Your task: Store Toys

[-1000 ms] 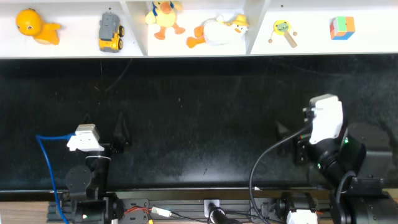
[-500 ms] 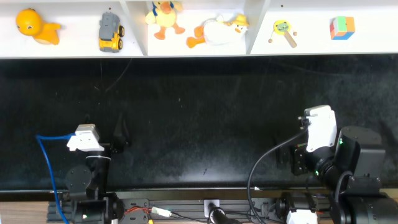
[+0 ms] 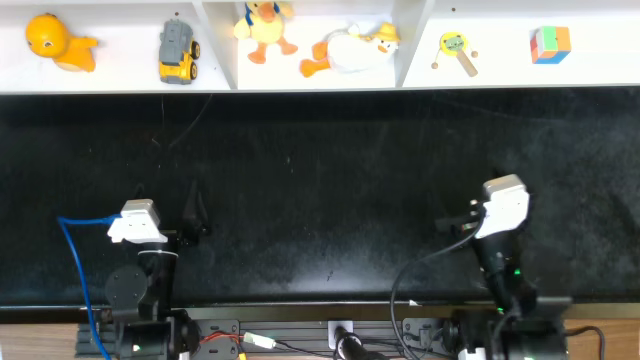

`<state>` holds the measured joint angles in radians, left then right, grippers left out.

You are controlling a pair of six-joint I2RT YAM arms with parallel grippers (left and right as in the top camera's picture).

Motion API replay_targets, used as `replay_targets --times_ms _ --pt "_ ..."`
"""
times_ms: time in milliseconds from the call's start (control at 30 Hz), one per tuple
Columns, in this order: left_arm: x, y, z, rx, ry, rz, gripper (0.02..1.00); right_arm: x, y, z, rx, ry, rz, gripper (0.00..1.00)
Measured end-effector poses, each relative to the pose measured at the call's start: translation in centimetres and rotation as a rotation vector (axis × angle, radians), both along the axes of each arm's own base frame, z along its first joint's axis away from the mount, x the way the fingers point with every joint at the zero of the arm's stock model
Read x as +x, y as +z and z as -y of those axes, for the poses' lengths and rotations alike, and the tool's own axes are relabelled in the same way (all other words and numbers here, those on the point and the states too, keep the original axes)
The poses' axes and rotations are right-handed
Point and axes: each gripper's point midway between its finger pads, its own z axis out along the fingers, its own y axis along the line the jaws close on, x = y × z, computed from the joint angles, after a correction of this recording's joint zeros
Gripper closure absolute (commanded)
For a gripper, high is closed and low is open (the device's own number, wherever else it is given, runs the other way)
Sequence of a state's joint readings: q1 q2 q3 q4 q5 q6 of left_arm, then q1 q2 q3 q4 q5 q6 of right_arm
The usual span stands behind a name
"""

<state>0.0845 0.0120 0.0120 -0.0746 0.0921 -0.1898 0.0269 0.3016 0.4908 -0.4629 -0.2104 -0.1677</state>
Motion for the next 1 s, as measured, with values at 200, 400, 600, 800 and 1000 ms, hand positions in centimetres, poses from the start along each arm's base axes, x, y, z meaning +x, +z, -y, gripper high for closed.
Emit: replay_targets --times_ms 200,400,600,800,1000 --pt "0.0 0.0 0.0 0.0 0.0 0.0 0.02 0.5 -5.3 -0.5 0.113 -0.01 0.03 0.005" --pt "0.0 0.0 0.0 0.0 0.0 0.0 0.02 1.0 -8.7 1.8 0.354 -0.189 0.025 0.005" --pt "0.0 0.0 0.0 0.0 0.0 0.0 0.02 1.3 -6.6 3.2 0.373 -0.25 0.146 0.005" --pt "0.0 0.0 0.0 0.0 0.0 0.0 0.023 1.4 -7.1 3.2 0.352 -0.251 0.14 0.005" --pt "0.0 0.0 0.0 0.0 0.0 0.0 0.02 1.4 -7.1 3.2 0.349 -0.251 0.141 0.005"
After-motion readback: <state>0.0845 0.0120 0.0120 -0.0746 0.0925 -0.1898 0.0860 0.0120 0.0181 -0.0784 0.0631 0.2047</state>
